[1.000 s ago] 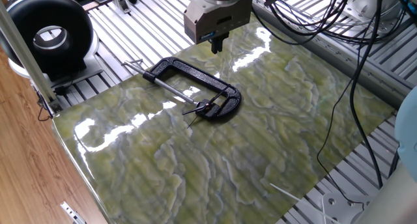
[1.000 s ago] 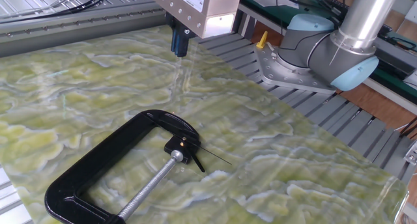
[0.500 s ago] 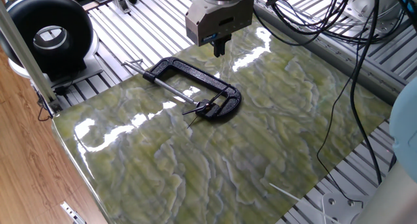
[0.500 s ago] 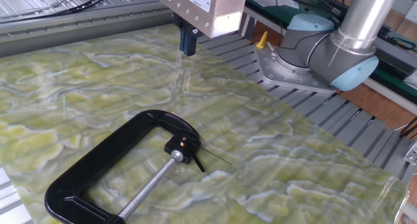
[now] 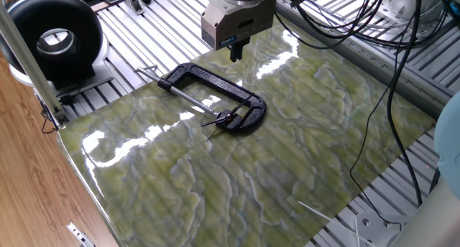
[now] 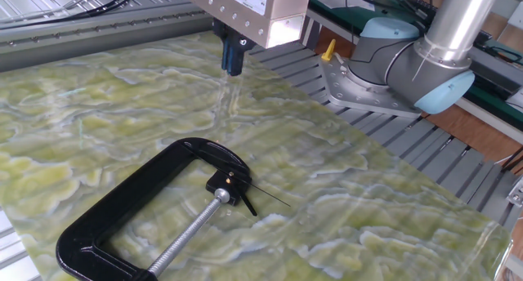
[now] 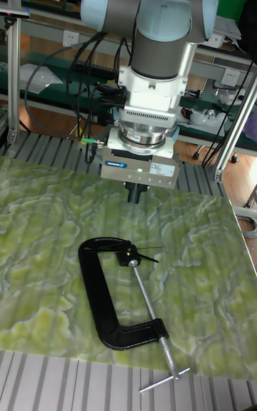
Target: Turn the hands of a clock
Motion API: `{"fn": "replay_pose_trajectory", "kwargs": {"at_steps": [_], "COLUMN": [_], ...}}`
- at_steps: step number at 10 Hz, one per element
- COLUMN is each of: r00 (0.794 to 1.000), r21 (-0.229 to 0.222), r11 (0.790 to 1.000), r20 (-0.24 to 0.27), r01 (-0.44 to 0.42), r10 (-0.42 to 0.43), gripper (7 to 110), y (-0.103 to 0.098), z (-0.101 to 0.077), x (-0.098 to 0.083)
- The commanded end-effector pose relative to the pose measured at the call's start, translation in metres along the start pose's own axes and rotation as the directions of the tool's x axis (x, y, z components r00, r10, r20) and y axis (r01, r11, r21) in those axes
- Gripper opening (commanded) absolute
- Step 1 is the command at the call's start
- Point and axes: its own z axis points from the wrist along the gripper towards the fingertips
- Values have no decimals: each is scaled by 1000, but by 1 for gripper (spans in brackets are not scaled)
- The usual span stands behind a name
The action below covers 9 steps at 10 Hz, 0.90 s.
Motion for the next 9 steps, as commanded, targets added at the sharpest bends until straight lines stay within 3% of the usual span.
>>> {"fn": "replay_pose_trajectory", "kwargs": {"at_steps": [1,5,6,7,9], "r00": [997,991,990,987,983], "r21": [13,44,30,5,36], "r11": [1000,996,996,996,993], "r20": [69,105,112,129,143], "r01": [27,74,84,92,111], "r10": [-28,-78,-86,-92,-115], "gripper": [7,7,7,7,7], "y": [-4,-26,-28,-30,-44], "z": [0,50,64,73,87], "x": [-19,-53,-59,-67,-79]}}
